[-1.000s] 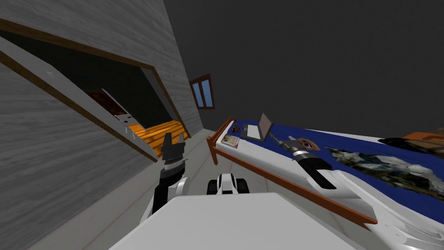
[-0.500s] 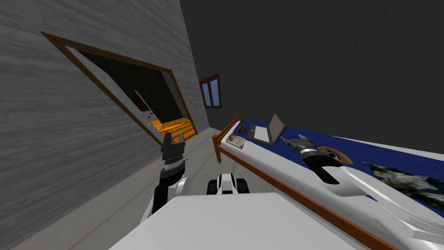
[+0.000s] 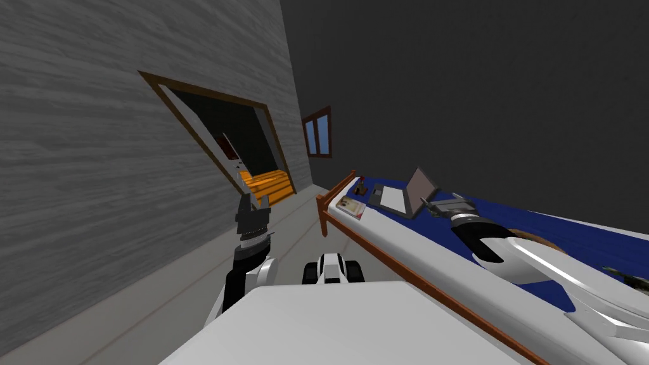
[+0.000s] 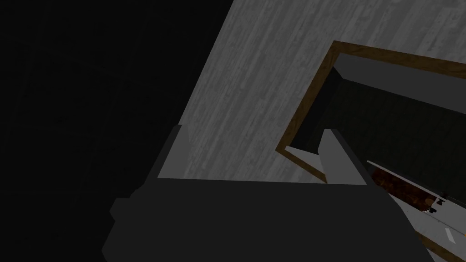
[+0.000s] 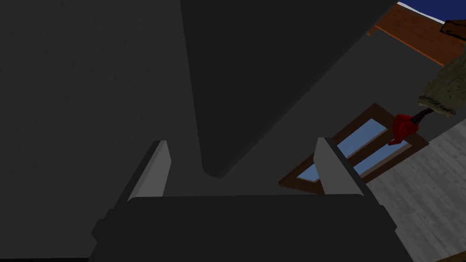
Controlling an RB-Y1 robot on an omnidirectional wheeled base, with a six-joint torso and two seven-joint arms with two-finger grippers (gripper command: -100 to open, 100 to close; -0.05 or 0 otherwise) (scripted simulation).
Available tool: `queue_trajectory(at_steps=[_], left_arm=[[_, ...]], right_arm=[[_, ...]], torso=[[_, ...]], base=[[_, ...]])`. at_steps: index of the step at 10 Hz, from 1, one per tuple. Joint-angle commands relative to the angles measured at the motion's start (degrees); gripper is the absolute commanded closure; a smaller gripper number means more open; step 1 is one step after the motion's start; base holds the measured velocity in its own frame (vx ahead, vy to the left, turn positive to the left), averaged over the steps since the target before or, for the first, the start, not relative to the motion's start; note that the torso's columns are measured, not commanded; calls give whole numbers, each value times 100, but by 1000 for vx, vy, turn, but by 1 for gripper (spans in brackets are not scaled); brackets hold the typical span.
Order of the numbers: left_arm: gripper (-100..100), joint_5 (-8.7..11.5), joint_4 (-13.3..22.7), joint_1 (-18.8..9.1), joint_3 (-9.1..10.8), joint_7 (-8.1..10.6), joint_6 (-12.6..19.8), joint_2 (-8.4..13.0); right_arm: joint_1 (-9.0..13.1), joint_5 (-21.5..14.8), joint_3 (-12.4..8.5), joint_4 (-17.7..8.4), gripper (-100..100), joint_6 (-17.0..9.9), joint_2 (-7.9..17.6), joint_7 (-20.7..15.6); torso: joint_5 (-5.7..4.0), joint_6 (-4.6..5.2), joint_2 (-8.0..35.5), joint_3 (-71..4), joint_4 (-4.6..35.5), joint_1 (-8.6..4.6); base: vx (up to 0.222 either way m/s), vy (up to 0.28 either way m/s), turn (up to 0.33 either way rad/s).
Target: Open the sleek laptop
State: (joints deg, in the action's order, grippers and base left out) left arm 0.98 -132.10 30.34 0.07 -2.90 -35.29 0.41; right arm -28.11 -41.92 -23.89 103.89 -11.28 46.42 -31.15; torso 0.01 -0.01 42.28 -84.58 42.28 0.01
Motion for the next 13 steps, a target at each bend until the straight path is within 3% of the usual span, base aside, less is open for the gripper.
queue_trajectory(at_steps=[1, 2, 3, 4, 5, 6, 7, 8, 9, 10, 11, 12, 13], left_arm=[[0, 0, 0, 0, 0, 0, 0, 0], [0, 0, 0, 0, 0, 0, 0, 0], [0, 0, 0, 1, 1, 0, 0, 0], [0, 0, 0, 0, 0, 0, 0, 0], [0, 0, 0, 0, 0, 0, 0, 0], [0, 0, 0, -1, 0, 0, 0, -1], [0, 0, 0, 0, 0, 0, 0, 0], [0, 0, 0, 0, 0, 0, 0, 0], [0, 0, 0, 0, 0, 0, 0, 0], [0, 0, 0, 0, 0, 0, 0, 0], [0, 0, 0, 1, 0, 0, 0, 0], [0, 0, 0, 0, 0, 0, 0, 0], [0, 0, 0, 1, 0, 0, 0, 0]], right_arm=[[0, -172, -137, -183, -100, -265, 252, -146], [-42, -147, -137, -112, -100, -176, 160, -107], [34, -209, -343, -401, -100, -15, 169, -124], [34, -209, -343, -432, -100, -15, 169, -124], [113, -264, -540, -619, -100, 163, 170, -129], [113, -264, -540, -750, -100, 163, 170, -129], [192, -319, -738, -925, -100, 341, 171, -135], [192, -319, -738, -1067, -100, 341, 171, -135], [270, -374, -935, -1219, -100, 519, 172, -141], [270, -374, -935, -1385, -100, 519, 172, -141], [349, -428, -1132, -1549, -100, 698, 173, -147], [349, -428, -1132, -1702, -100, 698, 173, -147], [427, -483, -1330, -1932, -100, 876, 174, -153]], torso=[[-1, -1, 0, 0, 0, 0], [-1, 1, 0, 0, 0, -1], [-2, 7, 1, 2, 0, -1], [1, -2, 7, 4, 2, 6], [0, 2, 7, 5, 1, 5], [1, -3, 9, 5, 2, 6], [-1, 4, 4, 4, 1, -1], [-1, -3, 2, 2, 0, -2], [-1, 3, -4, -2, -1, -4], [-2, -2, -6, -3, -2, 0], [-2, 4, -4, -2, -1, -5], [-1, -2, 1, 1, 0, 1], [-1, 2, 2, 1, 0, -4]], base=[[-7, -14, 279], [-2, -9, 51], [-26, 14, 201], [-36, 25, 126], [-59, 40, 198], [-55, 35, 101], [-60, 37, 192], [-44, 34, 113], [-37, 43, 175], [-29, 30, 92], [-41, 44, 166], [-38, 32, 119], [-42, 37, 202]])
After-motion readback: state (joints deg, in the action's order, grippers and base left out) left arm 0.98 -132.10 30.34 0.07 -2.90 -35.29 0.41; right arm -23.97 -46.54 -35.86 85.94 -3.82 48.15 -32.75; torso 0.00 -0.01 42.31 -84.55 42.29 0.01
